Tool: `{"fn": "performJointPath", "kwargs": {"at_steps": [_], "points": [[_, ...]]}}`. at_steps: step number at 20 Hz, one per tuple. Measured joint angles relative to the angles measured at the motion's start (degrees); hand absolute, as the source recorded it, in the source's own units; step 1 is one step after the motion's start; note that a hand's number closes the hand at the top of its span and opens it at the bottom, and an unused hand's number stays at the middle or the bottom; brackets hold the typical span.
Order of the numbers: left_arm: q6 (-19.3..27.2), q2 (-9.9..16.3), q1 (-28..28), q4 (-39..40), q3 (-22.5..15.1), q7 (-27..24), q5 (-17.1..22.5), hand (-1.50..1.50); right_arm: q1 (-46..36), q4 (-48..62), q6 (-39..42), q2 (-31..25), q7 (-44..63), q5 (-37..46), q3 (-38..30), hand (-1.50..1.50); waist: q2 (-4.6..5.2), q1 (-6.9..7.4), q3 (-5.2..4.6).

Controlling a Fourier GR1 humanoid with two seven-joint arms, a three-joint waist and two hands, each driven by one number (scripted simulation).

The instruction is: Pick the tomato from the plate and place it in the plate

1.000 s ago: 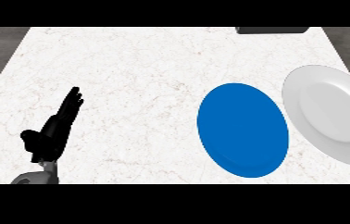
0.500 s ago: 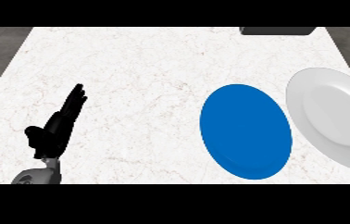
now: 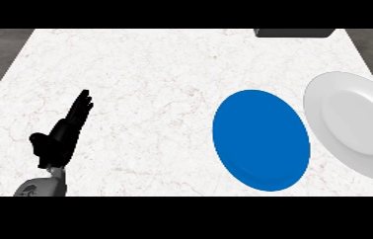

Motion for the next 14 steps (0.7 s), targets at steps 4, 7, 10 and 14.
{"fn": "performJointPath", "kwargs": {"at_steps": [4, 7, 10, 14], "points": [[-0.04, -0.34, 1.25, -0.45, 0.1, -0.84, -0.23, 0.0, -2.53, -3.71, -2.0, 5.36, 4.38, 1.51, 3.41, 1.5, 0.0, 0.0, 0.01], [-0.67, 0.06, 0.69, -0.25, 0.81, -0.51, 0.22, 0.0, -4.09, -6.83, -3.24, 8.85, 8.73, 2.84, 5.82, 1.5, -0.01, -0.12, 0.01], [-1.14, 0.11, 1.42, -1.22, 1.0, 0.0, 0.6, 0.0, -6.04, -7.43, -3.81, 12.36, 13.01, 2.02, 6.05, 1.5, -0.02, -0.04, 0.01], [-0.81, -0.41, 1.46, -0.31, 0.98, -1.19, -0.01, 0.0, -7.91, -6.37, -4.84, 15.96, 18.46, 1.01, 5.71, -1.5, 0.0, -0.13, 0.02]]}}
